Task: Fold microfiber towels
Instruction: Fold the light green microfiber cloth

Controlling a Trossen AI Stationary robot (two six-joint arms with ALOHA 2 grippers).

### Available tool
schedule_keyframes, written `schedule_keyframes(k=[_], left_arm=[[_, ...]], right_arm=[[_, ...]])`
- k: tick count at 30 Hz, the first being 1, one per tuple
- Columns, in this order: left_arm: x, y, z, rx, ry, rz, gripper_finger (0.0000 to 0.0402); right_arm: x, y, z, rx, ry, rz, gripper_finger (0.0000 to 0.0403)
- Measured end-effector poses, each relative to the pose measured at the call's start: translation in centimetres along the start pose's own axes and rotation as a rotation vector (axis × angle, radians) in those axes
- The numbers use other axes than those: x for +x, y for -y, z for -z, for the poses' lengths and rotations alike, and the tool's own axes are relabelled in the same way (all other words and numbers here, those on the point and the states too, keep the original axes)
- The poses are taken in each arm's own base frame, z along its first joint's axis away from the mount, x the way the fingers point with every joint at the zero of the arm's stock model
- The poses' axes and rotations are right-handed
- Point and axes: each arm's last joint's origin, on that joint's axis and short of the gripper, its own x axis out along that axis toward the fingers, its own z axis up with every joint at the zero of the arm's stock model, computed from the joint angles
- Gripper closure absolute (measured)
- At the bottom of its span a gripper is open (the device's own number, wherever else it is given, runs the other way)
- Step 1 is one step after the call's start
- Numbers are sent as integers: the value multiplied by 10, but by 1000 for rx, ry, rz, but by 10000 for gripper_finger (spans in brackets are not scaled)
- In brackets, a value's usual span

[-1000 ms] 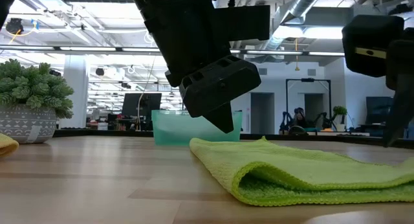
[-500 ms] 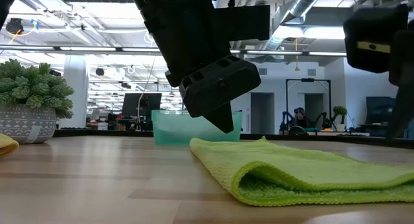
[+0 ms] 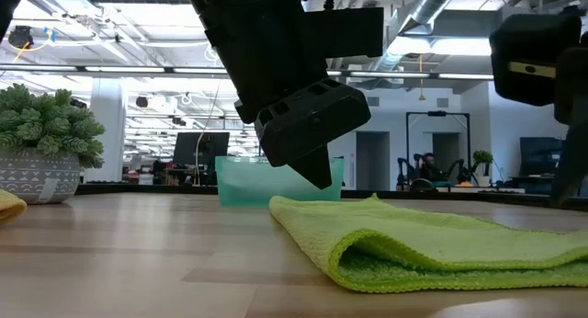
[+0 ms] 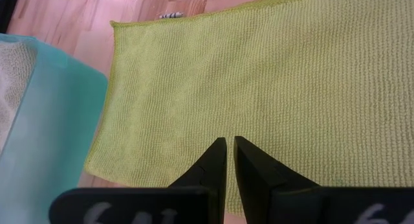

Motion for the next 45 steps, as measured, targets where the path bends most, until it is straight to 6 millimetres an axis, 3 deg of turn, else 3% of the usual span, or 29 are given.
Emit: schedule_keyframes(k=[9, 28, 37, 45], left_arm=[[0, 0, 0, 0, 0, 0, 379], [0, 0, 0, 0, 1, 0, 379], [0, 0, 0, 0, 1, 1, 379], [0, 0, 0, -1, 1, 0, 379]], right_arm=[[0, 2, -7, 9, 66, 11, 237], [-3, -6, 2, -84, -23, 25, 237], [18, -13, 3, -120, 6, 58, 237], [8, -13, -4, -126, 46, 82, 237]])
